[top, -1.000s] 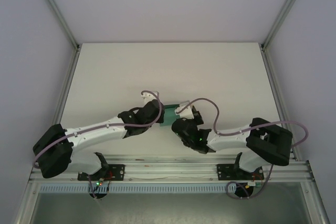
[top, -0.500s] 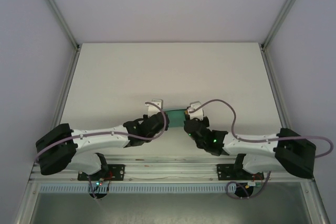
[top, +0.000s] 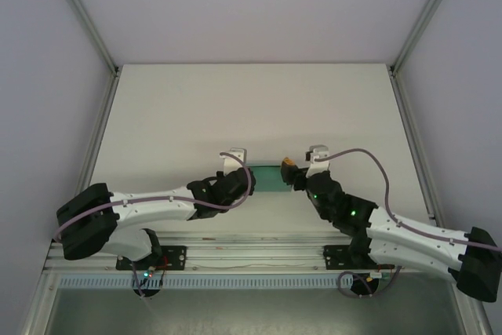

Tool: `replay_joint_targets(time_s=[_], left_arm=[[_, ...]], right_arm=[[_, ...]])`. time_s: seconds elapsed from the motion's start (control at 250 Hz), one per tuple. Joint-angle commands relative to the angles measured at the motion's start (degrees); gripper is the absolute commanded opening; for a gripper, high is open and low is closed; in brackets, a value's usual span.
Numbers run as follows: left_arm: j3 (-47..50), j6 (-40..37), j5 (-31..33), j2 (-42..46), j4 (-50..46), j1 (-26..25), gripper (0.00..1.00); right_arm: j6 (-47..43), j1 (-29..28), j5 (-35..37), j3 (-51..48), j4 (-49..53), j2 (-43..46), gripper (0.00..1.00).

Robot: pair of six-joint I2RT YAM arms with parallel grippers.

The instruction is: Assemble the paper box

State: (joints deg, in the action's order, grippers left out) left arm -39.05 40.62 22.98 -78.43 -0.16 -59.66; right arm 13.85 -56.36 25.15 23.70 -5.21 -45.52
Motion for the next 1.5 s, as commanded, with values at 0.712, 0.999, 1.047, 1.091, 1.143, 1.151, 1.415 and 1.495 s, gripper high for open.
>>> replay_joint_targets(time_s=[0.712, 0.999, 1.047, 1.091, 1.143, 1.151, 1.415, 1.495], left_arm=[[0.12, -6.36, -9.54, -1.18, -13.75, -1.16, 0.22], [-4.55, -14.30, -14.06, 3.78, -18.42, -0.65, 0.68], [-5.03, -15.08, -15.51, 4.24, -18.94, -0.48, 0.77], [-5.34, -15.51, -16.18, 4.59, -19.69, -0.33, 0.84], [-5.51, -16.21, -17.10, 4.91, -20.45, -0.11, 0.94], [-5.51, -16.26, -17.16, 4.90, -20.52, -0.04, 0.95], [-6.01, -17.89, -23.95, 6.08, -20.11, 1.21, 1.00], [-6.54, -18.60, -27.43, 6.45, -19.03, 1.44, 1.00]], right_arm=[[18.05, 12.93, -14.80, -2.53, 8.09, -10.67, 0.52], [15.90, 12.93, -16.35, -4.37, 7.81, -9.93, 0.50], [15.86, 12.94, -16.23, -4.28, 7.70, -10.78, 0.49], [15.90, 12.92, -15.92, -4.31, 7.67, -11.38, 0.46], [15.96, 12.94, -15.59, -4.28, 7.85, -11.88, 0.46], [15.95, 12.94, -15.62, -4.37, 7.85, -12.01, 0.46], [12.94, 12.93, -17.50, -6.94, 5.94, -12.10, 0.43], [11.69, 12.88, -17.87, -8.23, 4.58, -11.62, 0.41]])
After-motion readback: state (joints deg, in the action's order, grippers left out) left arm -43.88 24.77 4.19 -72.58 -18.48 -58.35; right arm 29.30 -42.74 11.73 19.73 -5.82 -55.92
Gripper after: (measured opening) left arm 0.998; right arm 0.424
